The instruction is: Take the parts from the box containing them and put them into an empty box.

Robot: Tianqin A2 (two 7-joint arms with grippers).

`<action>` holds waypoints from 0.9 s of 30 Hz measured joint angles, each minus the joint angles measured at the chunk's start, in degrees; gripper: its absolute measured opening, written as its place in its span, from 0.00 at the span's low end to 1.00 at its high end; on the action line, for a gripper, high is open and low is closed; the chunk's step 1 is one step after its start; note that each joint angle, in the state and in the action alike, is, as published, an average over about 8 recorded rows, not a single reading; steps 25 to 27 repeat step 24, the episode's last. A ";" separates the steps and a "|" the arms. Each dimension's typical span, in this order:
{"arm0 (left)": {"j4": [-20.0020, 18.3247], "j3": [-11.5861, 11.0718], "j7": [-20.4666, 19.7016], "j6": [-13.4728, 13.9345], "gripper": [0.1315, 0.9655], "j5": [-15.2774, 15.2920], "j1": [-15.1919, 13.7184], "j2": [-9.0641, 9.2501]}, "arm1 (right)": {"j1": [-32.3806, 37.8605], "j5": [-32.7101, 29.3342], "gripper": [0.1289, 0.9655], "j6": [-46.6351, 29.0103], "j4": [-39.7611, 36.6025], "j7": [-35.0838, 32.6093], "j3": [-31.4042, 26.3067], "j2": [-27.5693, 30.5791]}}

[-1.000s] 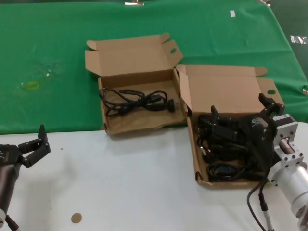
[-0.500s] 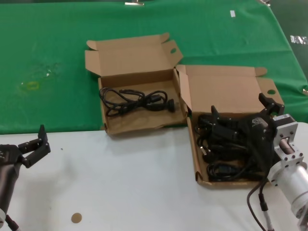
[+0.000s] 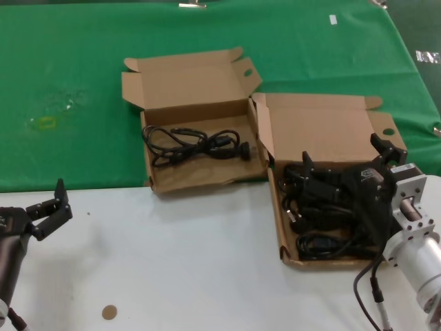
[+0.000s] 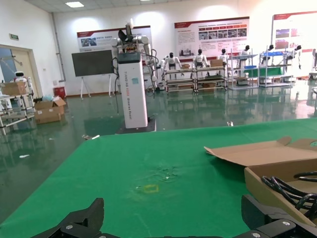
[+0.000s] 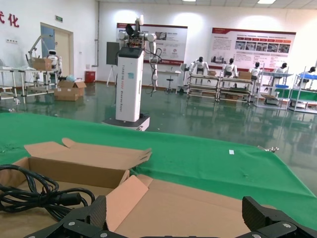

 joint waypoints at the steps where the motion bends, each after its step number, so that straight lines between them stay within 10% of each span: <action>1: 0.00 0.00 0.00 0.00 1.00 0.00 0.00 0.00 | 0.00 0.00 1.00 0.00 0.00 0.00 0.00 0.00; 27: 0.00 0.00 0.00 0.00 1.00 0.00 0.00 0.00 | 0.00 0.00 1.00 0.00 0.00 0.00 0.00 0.00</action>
